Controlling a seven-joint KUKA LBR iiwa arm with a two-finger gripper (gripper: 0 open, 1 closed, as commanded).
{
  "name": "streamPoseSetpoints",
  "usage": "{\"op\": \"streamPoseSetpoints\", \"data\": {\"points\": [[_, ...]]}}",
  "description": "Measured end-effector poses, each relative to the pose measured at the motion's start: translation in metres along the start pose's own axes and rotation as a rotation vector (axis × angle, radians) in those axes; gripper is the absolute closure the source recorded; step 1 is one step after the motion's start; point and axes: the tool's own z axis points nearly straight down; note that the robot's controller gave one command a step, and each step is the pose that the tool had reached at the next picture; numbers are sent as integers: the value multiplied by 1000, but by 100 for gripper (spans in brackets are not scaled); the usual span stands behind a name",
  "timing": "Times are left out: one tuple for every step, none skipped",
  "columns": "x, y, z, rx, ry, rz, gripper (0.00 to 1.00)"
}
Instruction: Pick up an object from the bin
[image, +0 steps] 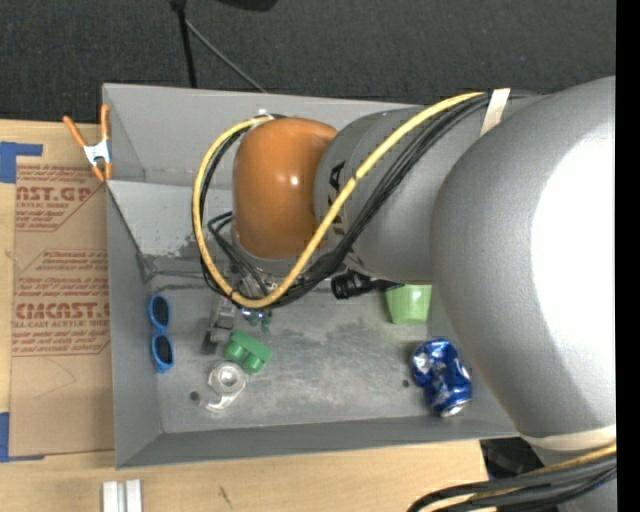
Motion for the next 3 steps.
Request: {"op": "streamPoseSetpoints", "data": {"points": [[-13,12,37,-1,2,239,100],[4,-14,38,1,2,641,100],[-33,-5,-9,-5,-4,652,100]]}}
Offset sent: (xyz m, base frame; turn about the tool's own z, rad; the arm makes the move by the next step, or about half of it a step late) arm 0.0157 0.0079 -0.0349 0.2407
